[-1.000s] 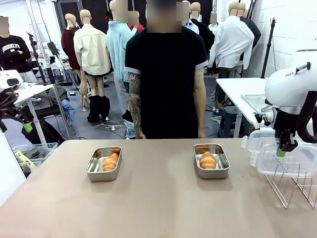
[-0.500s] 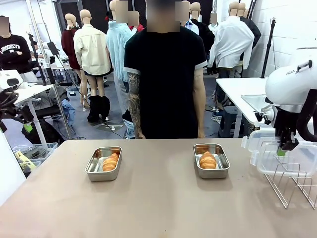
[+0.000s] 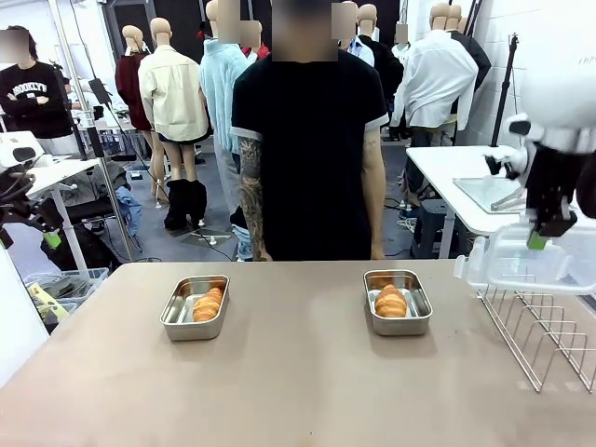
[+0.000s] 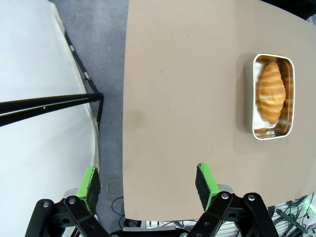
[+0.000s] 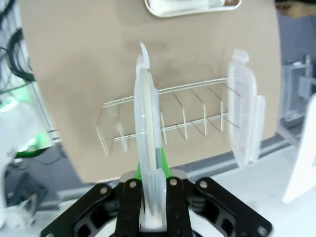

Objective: Place the bread in airtight containers.
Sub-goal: Release when the human grabs the Airtight Container lid.

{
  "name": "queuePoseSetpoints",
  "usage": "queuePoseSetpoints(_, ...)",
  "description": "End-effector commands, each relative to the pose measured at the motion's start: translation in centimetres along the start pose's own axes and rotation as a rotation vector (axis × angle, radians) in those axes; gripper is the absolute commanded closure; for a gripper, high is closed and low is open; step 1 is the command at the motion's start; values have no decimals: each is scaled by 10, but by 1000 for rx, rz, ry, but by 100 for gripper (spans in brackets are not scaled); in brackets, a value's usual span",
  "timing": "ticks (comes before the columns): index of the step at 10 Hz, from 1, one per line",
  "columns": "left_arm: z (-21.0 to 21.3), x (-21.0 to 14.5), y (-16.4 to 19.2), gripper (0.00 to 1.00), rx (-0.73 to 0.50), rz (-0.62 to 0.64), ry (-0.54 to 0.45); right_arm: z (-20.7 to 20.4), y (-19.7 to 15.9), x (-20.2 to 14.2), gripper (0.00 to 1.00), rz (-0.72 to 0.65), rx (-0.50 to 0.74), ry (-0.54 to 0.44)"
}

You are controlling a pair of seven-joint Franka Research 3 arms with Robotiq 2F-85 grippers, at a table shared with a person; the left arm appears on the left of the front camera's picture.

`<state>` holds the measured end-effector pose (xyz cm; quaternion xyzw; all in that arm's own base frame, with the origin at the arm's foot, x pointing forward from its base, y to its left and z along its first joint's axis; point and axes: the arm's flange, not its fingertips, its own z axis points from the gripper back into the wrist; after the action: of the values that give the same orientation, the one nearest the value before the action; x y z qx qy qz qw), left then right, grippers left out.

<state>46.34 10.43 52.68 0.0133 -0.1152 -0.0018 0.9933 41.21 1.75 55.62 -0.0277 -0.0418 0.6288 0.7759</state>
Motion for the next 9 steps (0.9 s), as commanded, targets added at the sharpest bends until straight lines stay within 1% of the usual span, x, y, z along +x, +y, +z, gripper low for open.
queuePoseSetpoints(1,2,-1,0,0,16,15,2,47,-28,31,100,-152,38,-85)
queuePoseSetpoints(3,2,-1,0,0,16,15,2,101,-68,64,100,-280,-50,-193)
queuePoseSetpoints(4,2,-1,0,0,16,15,2,124,-89,80,100,-352,-83,-310)
queuePoseSetpoints(5,2,-1,0,0,16,15,2,141,-112,90,100,-435,-158,-361)
queuePoseSetpoints(6,2,-1,0,0,16,15,2,153,-137,97,100,-460,-192,-401)
queuePoseSetpoints(8,2,-1,0,0,16,15,2,152,-173,107,100,-456,-132,-447)
queuePoseSetpoints(9,2,-1,0,0,16,15,2,146,-186,110,100,-451,-103,-449)
